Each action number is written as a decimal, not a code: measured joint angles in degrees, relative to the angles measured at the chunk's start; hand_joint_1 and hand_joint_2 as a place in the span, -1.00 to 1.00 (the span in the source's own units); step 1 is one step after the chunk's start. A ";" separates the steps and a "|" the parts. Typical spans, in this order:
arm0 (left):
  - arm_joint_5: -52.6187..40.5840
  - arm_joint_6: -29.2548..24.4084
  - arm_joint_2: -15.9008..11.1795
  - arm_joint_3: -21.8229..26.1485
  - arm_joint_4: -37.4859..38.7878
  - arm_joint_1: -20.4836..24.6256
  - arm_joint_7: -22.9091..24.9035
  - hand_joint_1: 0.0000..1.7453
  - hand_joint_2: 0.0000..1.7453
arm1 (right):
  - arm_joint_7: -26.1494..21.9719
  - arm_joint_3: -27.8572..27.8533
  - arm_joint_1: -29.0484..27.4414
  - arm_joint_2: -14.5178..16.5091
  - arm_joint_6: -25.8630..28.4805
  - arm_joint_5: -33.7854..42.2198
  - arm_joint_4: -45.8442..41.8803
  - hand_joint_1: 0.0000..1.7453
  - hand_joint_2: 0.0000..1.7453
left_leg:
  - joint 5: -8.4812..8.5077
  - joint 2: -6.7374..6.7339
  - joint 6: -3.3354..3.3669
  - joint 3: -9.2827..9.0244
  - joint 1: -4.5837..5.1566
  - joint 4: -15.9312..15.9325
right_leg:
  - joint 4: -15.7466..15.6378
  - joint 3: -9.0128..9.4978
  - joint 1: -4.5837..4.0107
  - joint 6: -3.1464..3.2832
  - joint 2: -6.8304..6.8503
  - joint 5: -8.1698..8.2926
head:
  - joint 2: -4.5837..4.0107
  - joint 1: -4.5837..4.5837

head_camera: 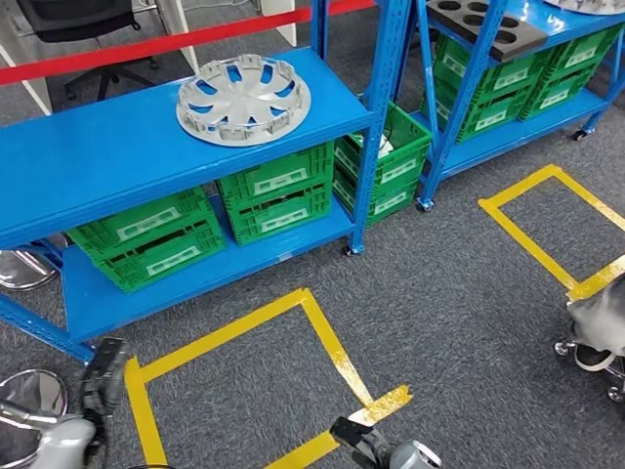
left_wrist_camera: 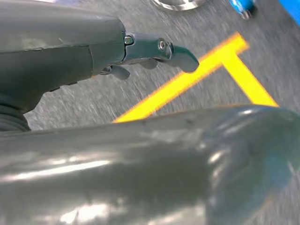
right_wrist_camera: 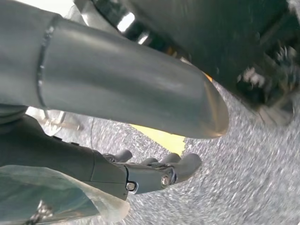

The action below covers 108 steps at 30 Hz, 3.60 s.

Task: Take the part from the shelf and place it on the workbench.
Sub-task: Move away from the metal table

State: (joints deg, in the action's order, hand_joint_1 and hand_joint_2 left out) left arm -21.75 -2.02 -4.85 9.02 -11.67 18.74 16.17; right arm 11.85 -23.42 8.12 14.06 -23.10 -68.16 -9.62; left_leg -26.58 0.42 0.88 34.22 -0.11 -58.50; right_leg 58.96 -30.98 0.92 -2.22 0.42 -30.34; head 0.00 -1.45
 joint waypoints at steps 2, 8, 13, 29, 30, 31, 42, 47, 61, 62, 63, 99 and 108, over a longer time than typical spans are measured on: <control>0.26 0.48 -1.95 1.19 0.00 1.97 0.96 -1.00 -1.00 | 0.06 0.92 0.36 0.01 -0.53 -0.31 0.00 -1.00 -1.00 | -0.21 0.11 0.45 -0.86 -0.27 0.41 | 3.94 -2.21 -0.01 -0.27 -0.15 -1.31 | 0.00 0.27; 0.59 0.49 -4.23 3.12 0.02 4.20 1.64 -1.00 -1.00 | 0.14 2.30 0.63 -0.01 -0.82 -0.82 0.00 -1.00 -1.00 | -1.81 0.45 1.16 -2.74 0.27 0.49 | 13.00 -11.25 -0.36 0.02 -0.31 -1.02 | 0.00 0.62; 1.47 -0.51 -8.05 4.45 0.10 7.48 6.34 -1.00 -1.00 | 0.37 3.95 0.73 -0.01 -2.34 -3.12 -0.01 -1.00 -1.00 | -3.35 0.42 0.01 -4.08 0.37 0.46 | 0.19 -7.07 -1.34 2.05 -0.45 5.23 | 0.00 0.56; 4.21 7.50 -16.00 7.79 0.76 12.72 10.12 -1.00 -1.00 | -0.61 6.94 0.68 -0.03 -2.09 -3.91 -0.04 -1.00 -1.00 | 1.37 -0.73 -1.79 1.62 -0.53 0.11 | -1.04 0.44 -0.25 0.97 -0.80 0.17 | -0.02 0.63; 4.43 8.25 -15.47 7.96 0.82 11.65 9.75 -1.00 -1.00 | -0.82 6.94 0.68 -0.01 -1.80 -3.72 -0.04 -1.00 -1.00 | 1.52 -0.68 -1.37 1.45 -0.61 0.02 | -0.58 0.17 -0.26 0.71 -0.76 0.02 | -0.02 0.86; 4.60 8.65 -14.98 8.12 0.86 10.76 9.45 -1.00 -1.00 | -1.01 6.94 0.68 0.02 -1.56 -3.53 -0.05 -1.00 -1.00 | 1.31 -0.67 -1.07 1.20 -0.69 0.09 | 0.70 -0.58 -0.26 0.48 -0.73 -0.06 | -0.02 1.02; 4.82 9.50 -12.42 9.34 1.08 7.77 9.12 -1.00 -1.00 | -1.20 6.94 0.34 0.07 -1.27 -3.22 -0.03 -1.00 -1.00 | -3.07 0.05 -0.22 -3.66 -0.22 0.33 | 1.87 -9.21 -1.27 2.09 -0.67 5.97 | -0.02 1.47; 4.85 9.63 -12.33 9.39 1.09 7.77 9.13 -1.00 -1.00 | -1.19 6.94 0.36 0.10 -1.27 -3.23 -0.04 -1.00 -1.00 | -4.54 0.02 -1.60 -4.01 -0.13 -1.64 | -0.12 -6.45 -1.01 3.35 -0.74 5.48 | -0.02 1.35; 3.81 17.56 -7.39 9.35 1.22 0.68 3.22 -1.00 -1.00 | -1.64 5.98 -0.41 0.26 2.64 0.06 0.08 -1.00 -1.00 | 2.05 -0.27 -0.16 1.20 0.57 0.30 | -0.61 -0.24 -0.85 1.64 -1.11 0.19 | -0.02 1.19; 3.17 18.20 -5.96 9.25 1.22 -0.90 1.65 -1.00 -1.00 | -1.66 5.62 -0.45 0.29 3.49 0.75 0.07 -1.00 -1.00 | 1.98 -0.29 0.13 0.83 0.41 0.69 | 0.18 -0.56 -0.87 1.32 -1.03 -0.53 | -0.02 1.26; 2.46 18.76 -4.61 9.07 1.22 -2.53 0.25 -1.00 -1.00 | -1.69 5.19 -0.43 0.30 4.36 1.40 0.07 -1.00 -1.00 | 1.89 -0.32 0.42 0.45 0.24 1.03 | 2.06 -1.49 -0.88 1.01 -0.94 -1.66 | -0.02 1.34; 11.04 10.74 4.25 -1.29 -2.75 -22.40 -10.43 -1.00 -1.00 | -6.40 10.68 -9.87 -6.97 15.96 39.47 -7.97 -1.00 -1.00 | -0.76 -0.18 1.27 -2.40 -0.01 1.11 | 15.36 -9.21 -0.30 -0.39 -0.51 -5.81 | -0.02 1.73; 15.75 6.88 4.58 -3.97 -9.78 -21.31 -13.00 -1.00 -1.00 | -8.67 15.53 -16.91 -9.66 19.15 51.96 -6.20 -1.00 -1.00 | -1.74 0.01 -0.38 -2.68 0.38 0.53 | -0.93 -0.81 -0.25 1.15 -0.60 1.55 | -0.02 1.64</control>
State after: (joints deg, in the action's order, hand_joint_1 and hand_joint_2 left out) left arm -6.01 4.86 -0.27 5.05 -21.45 -2.57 3.17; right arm 3.18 -7.89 -8.79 4.40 -3.95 -16.20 -15.81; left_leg -28.32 0.43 0.50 31.55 0.27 -57.97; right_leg 58.03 -31.79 0.67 -1.08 -0.18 -28.79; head -0.02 0.19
